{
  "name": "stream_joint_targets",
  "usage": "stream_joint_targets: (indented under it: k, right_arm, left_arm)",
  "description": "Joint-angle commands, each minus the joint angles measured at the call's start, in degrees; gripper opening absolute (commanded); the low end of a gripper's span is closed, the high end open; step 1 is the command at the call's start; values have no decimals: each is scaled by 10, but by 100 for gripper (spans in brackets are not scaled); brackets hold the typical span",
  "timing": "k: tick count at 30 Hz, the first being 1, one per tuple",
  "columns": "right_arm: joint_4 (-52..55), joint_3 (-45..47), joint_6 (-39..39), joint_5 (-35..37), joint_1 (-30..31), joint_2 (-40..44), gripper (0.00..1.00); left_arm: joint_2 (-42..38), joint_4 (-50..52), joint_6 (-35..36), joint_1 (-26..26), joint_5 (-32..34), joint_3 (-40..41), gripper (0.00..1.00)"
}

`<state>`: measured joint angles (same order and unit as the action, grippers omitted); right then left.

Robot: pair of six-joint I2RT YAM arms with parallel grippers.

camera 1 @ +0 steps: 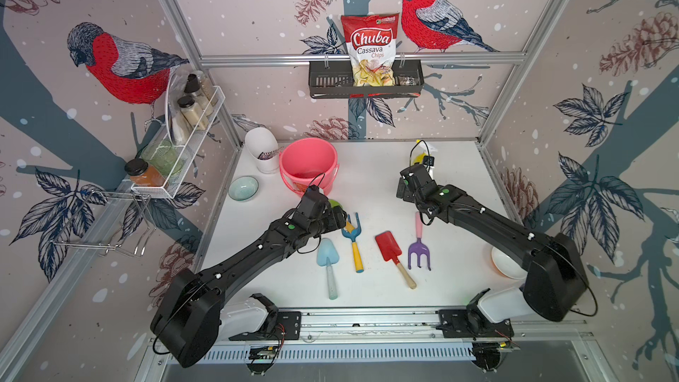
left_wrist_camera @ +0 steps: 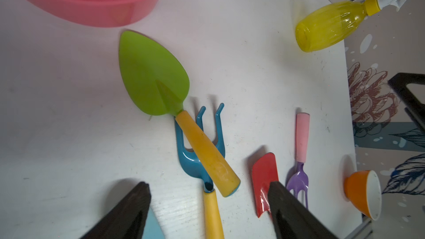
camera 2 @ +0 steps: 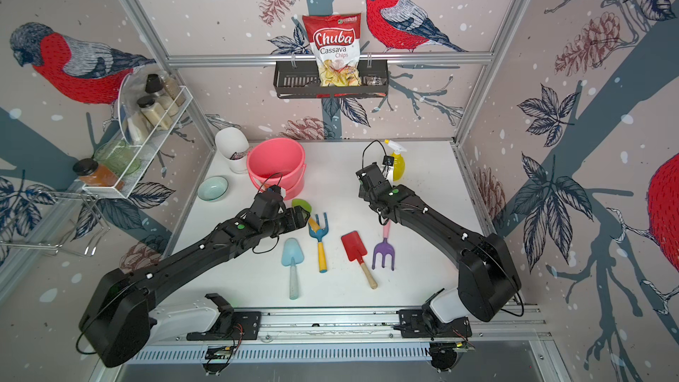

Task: Organize the gardening tools
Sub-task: Pick up the gardening tool from the center of the board.

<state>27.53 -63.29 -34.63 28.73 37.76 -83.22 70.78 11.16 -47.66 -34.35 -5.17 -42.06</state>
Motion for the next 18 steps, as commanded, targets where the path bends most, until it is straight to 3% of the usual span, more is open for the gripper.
stream_joint_targets:
  k: [1,6,18]
  right_arm:
    - [29,6,3,-74,0,15,100]
    - [33,19,2,-110,0,41,100]
    - [41,40,-2,-115,-7,77,100]
  left_arm:
    - [17,-10,-63,-2,-59,-4,81]
    - [73,-39,-92,-1,-88,-5,80]
    - [157,-63,-118,-1,-93,-37,73]
